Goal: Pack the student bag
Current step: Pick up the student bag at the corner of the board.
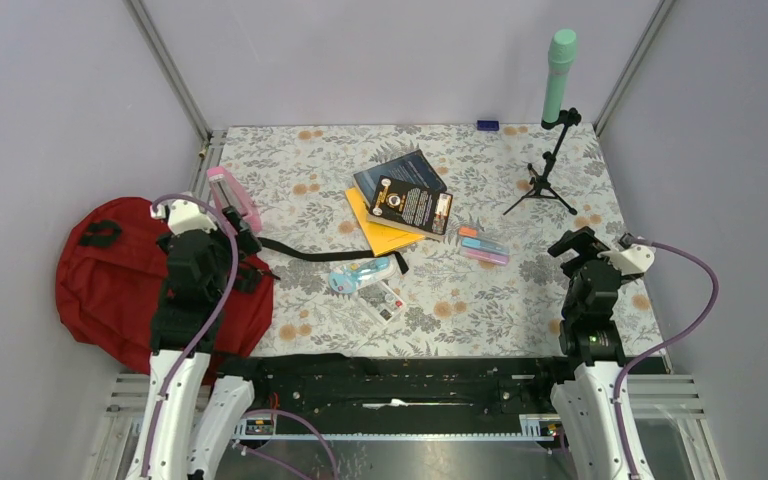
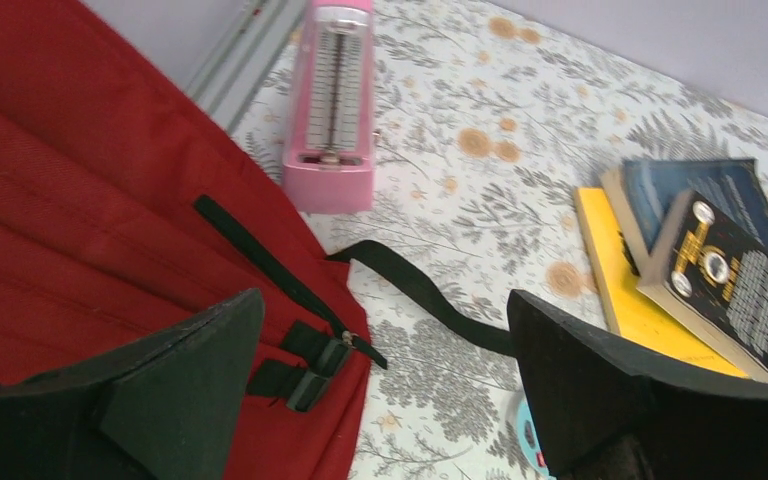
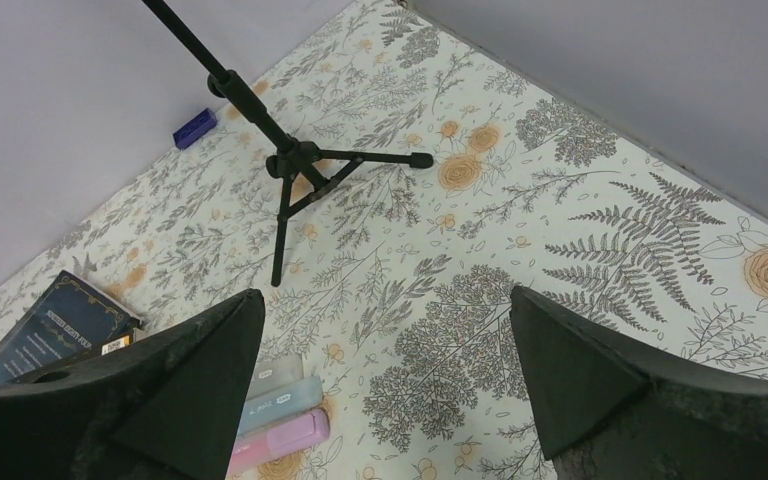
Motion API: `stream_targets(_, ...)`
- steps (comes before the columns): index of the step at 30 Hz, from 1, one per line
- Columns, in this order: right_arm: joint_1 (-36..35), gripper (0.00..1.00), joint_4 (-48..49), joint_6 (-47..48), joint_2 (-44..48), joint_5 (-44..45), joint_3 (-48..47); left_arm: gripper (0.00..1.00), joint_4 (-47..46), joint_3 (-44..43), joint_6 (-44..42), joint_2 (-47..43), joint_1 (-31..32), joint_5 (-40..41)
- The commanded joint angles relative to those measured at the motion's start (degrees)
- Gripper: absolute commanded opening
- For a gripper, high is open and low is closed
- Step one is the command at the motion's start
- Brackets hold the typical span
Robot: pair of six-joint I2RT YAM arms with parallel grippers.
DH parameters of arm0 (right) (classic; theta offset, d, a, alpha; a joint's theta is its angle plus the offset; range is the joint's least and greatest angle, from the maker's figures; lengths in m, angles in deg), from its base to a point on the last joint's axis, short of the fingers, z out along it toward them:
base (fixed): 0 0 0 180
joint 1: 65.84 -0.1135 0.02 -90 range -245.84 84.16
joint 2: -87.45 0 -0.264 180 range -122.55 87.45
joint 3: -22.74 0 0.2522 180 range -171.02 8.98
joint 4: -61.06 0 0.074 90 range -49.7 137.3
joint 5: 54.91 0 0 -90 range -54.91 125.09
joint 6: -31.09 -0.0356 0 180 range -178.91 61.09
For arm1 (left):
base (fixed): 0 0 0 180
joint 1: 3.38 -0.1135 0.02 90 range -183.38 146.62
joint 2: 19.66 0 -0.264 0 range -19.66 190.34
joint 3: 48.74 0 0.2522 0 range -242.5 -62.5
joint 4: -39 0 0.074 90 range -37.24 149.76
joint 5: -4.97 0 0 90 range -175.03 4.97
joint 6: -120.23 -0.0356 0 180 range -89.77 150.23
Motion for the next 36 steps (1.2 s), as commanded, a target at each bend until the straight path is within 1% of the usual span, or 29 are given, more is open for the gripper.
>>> stream_targets(1, -0.18, 1.0, -0.16, -0.1, -0.54, -0.06, -3.16, 0.99, -0.8, -1.73, 0.09, -0.1, -4.8, 2.1)
stream_targets(4, -0.22, 1.0, -0.4, 0.13, -1.22, -0.77, -3.58, 0.99, -1.71, -1.3, 1.56, 0.26, -11.36, -2.09)
stream_targets(7, -0.19, 1.0, -0.4, 0.32, -2.32, -1.74, -3.83, 0.99, -1.81, -1.24, 3.21, 1.53, -20.09, -6.28)
stream_targets(8, -0.21, 1.0, -0.4, 0.43, -2.65, -1.94, -3.88, 0.99, -1.43, -1.41, 3.73, 1.96, -22.47, -5.23)
stream_targets(9, -0.2, 1.0, -0.4, 0.39, -2.9, -2.07, -3.94, 0.99, -0.85, -1.77, 4.01, 2.12, -23.57, -2.42)
stream_targets(11, -0.17, 1.0, -0.4, 0.39, -3.41, -2.37, -4.06, 0.99, 0.21, -2.8, 4.9, 1.9, -24.79, 2.72)
stream_targets(13, -0.16, 1.0, -0.4, 0.27, -4.11, -2.65, -4.2, 0.99, -0.26, -3.61, 6.22, 1.8, -26.12, 5.72)
stream_targets(17, -0.17, 1.0, -0.17, 0.13, -5.44, -4.13, -4.47, 0.99, -2.28, -6.62, 7.25, 4.28, -27.2, 11.02)
stream_targets(20, -0.17, 1.0, 0.11, 0.0, -6.1, -4.8, -4.37, 0.99, -4.17, -8.38, 6.61, 5.81, -28.15, 16.91)
stream_targets(22, -0.22, 1.0, 0.13, -0.05, -6.31, -4.99, -4.49, 0.99, -4.26, -10.48, 4.54, 6.37, -28.3, 20.38)
stream_targets(24, -0.14, 1.0, 0.17, -0.03, -6.4, -5.23, -4.66, 0.99, -6.33, -11.4, 1.26, 6.78, -28.3, 21.95)
stream_targets(26, -0.22, 1.0, 0.59, -0.13, -6.72, -5.57, -4.66, 0.99, -6.8, -12.8, -1.23, 9.29, -28.25, 21.94)
stream_targets(29, -0.21, 1.0, 0.74, -0.2, -7.39, -6.18, -4.83, 0.99, -5.19, -15.21, -1.61, 14.5, -28.26, 22.67)
stream_targets(32, -0.18, 1.0, 0.61, -0.47, -7.47, -6.93, -4.82, 0.99, -7.73, -15.52, -2.38, 17.34, -28.87, 25.23)
stream_targets(36, -0.2, 1.0, 0.57, -0.25, -7.57, -7.19, -5.14, 0.99, -7.53, -16.8, -1.69, 20.54, -30.42, 26.67)
